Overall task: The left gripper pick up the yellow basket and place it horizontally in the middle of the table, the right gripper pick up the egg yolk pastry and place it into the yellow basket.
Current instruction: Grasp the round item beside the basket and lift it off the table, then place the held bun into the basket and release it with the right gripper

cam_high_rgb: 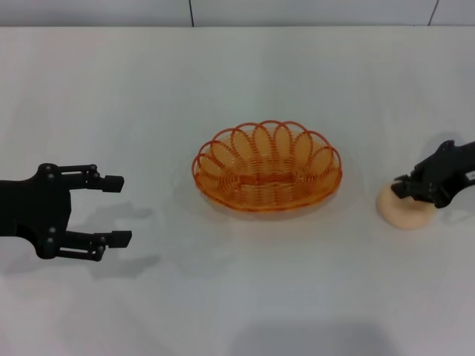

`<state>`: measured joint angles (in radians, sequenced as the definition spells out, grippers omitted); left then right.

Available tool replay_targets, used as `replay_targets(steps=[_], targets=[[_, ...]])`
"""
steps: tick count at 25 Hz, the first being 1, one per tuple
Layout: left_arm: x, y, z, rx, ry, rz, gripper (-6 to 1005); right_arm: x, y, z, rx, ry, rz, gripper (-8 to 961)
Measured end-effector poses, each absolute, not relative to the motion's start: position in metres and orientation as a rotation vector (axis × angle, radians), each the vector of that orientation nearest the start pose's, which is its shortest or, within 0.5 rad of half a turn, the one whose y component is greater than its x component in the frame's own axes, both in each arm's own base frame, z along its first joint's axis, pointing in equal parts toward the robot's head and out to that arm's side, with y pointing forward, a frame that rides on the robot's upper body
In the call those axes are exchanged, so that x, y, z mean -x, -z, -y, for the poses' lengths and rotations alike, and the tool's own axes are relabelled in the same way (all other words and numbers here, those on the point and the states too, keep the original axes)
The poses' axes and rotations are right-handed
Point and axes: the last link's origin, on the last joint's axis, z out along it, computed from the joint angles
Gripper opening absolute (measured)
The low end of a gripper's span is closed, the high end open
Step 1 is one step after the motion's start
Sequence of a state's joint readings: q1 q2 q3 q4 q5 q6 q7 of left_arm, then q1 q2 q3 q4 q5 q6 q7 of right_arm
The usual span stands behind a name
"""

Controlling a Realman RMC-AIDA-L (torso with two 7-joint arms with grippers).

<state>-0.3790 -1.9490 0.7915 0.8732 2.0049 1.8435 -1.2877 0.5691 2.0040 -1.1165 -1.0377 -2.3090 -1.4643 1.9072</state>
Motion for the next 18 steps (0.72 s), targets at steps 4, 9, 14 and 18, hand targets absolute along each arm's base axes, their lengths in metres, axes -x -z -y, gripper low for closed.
replay_targets(steps=[4, 9, 14, 18], targets=[[0.29, -0.067, -0.283, 2.928, 0.494, 0.303, 817, -0.233, -0.037, -0.365, 2.799, 0.111, -0.618, 42], [0.29, -0.067, -0.284, 2.921, 0.488, 0.298, 817, -0.221, -0.062, -0.366, 2.766, 0.031, -0.585, 32], [0.291, -0.065, -0.284, 2.919, 0.493, 0.304, 817, -0.197, -0.079, -0.367, 2.754, -0.198, -0.52, 31], [0.29, -0.063, -0.283, 2.919, 0.5, 0.302, 817, -0.185, -0.077, -0.363, 2.762, -0.386, -0.476, 31]])
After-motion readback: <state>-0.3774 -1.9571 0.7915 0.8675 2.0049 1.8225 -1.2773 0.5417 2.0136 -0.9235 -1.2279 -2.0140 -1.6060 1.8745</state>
